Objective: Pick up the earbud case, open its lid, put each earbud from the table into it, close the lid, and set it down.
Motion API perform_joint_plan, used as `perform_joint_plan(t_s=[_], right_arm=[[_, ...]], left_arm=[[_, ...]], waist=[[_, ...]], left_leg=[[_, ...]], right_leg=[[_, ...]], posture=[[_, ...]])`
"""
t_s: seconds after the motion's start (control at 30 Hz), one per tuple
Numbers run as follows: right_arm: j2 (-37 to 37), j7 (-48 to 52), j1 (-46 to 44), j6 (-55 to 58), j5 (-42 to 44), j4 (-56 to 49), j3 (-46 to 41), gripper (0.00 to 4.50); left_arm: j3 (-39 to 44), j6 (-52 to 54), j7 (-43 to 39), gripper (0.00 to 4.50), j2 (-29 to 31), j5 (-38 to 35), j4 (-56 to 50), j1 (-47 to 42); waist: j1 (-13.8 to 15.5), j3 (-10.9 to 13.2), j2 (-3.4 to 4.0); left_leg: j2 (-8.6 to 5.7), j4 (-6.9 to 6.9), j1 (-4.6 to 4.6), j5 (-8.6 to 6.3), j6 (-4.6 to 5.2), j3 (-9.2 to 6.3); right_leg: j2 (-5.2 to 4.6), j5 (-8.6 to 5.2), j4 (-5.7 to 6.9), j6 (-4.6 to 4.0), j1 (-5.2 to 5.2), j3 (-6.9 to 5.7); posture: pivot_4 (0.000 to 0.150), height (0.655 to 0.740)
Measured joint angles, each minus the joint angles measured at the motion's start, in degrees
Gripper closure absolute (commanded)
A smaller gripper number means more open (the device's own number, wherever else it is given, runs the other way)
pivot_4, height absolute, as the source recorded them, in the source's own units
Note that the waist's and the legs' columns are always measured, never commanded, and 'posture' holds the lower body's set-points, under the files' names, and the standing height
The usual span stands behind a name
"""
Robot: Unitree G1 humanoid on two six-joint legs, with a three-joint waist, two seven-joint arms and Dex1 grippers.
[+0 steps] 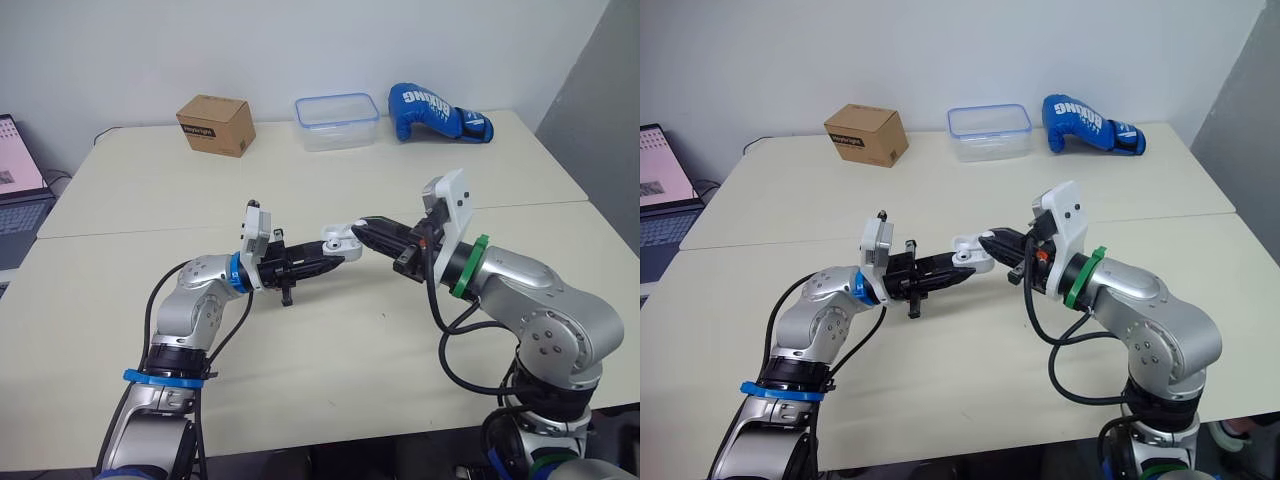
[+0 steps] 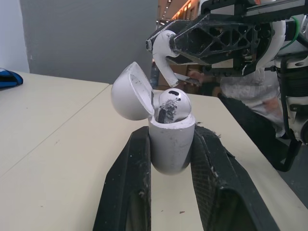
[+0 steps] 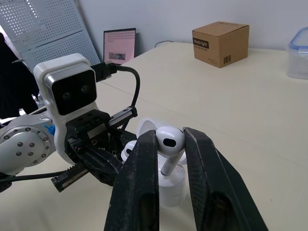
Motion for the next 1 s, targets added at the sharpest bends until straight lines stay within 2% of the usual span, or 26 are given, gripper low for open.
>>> perform_joint_plan(t_s=[1.0], right_arm=[[-12.64,-1.63,0.68,-14.73,-1.82,0.98,12.40,4.07]], left_arm=[[0.89,4.14,1.16,3.75,-0.37,-1.23,-2.44,0.02]], waist=[[0.08,0.00,-0.01]], left_leg=[[0.00,0.00,0.00,0.00,0.00,0.01]], right_leg=[[0.00,0.00,-0.04,0.00,0.02,-0.01]], posture=[[0.150,0.7307]])
